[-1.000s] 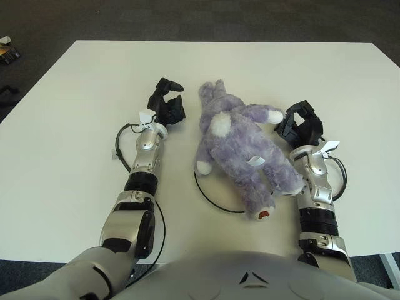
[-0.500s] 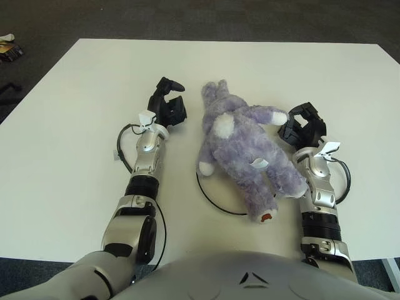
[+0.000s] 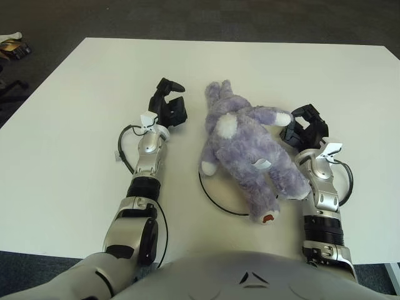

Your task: Put the doll into the plate.

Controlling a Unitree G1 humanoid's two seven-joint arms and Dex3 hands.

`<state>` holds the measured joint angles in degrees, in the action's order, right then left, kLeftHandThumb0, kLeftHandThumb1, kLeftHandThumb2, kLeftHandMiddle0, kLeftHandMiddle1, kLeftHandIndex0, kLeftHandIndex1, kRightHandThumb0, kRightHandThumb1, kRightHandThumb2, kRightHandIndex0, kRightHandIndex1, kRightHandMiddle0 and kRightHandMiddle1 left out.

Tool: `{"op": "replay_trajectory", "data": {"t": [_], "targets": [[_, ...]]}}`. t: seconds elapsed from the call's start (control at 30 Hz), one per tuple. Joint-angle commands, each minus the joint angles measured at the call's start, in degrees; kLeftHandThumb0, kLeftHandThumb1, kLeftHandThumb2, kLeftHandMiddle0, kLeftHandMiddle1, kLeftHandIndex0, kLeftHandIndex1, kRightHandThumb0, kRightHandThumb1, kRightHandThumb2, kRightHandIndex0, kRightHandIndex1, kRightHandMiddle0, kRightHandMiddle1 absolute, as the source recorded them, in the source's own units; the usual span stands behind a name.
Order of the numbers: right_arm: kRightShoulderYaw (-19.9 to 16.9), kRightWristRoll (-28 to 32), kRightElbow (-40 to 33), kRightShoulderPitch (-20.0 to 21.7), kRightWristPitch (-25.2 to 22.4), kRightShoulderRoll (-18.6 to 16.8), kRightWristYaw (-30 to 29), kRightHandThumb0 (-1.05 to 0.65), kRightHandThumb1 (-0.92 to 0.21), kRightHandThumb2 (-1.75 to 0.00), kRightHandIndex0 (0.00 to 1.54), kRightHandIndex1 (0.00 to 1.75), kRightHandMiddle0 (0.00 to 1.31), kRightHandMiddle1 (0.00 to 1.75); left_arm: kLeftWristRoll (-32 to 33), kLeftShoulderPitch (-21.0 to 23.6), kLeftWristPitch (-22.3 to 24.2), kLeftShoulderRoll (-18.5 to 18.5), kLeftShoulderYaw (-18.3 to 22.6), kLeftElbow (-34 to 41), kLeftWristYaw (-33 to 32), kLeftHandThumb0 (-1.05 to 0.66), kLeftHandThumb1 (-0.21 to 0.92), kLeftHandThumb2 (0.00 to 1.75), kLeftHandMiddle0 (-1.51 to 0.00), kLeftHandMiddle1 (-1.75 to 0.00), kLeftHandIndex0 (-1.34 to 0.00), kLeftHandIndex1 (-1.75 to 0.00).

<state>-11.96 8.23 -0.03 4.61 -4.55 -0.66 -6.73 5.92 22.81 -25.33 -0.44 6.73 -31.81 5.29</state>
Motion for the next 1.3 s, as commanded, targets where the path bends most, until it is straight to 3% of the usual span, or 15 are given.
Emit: {"op": "replay_trajectory", "data": {"t": [0.0,0.5,1.27], "targets": [[-0.69,0.77,1.08,-5.81,-2.33,-1.21,-0.36,-0.46,-0.38,-1.23,0.94,1.75,0.56,1.75,0.48,-4.79,0.75,-0.67,0.26,-1.52,-0.26,-0.42,0.51,1.07,-1.11,-1.75,-0.46,-1.75],[-0.52,0.0,-2.56,-6.12,-4.25,-1.49,-1.27,-0.45,-0.42,-1.18,0.92,1.75,0.53,1.75,0.72,-5.31,1.03,-1.32,0.0,0.46,-0.15,-0.42,0.51,1.07,-1.11,-1.75,-0.46,-1.75],[-0.37,-0.79,-4.38,-7.67,-2.23,-1.33,-0.87,-0.45,-0.41,-1.19,0.92,1.75,0.54,1.75,0.52,-8.03,3.03,-1.46,-0.87,5.3,-0.2,-0.41,0.56,1.0,-1.08,-1.75,-0.42,-1.75]]}}
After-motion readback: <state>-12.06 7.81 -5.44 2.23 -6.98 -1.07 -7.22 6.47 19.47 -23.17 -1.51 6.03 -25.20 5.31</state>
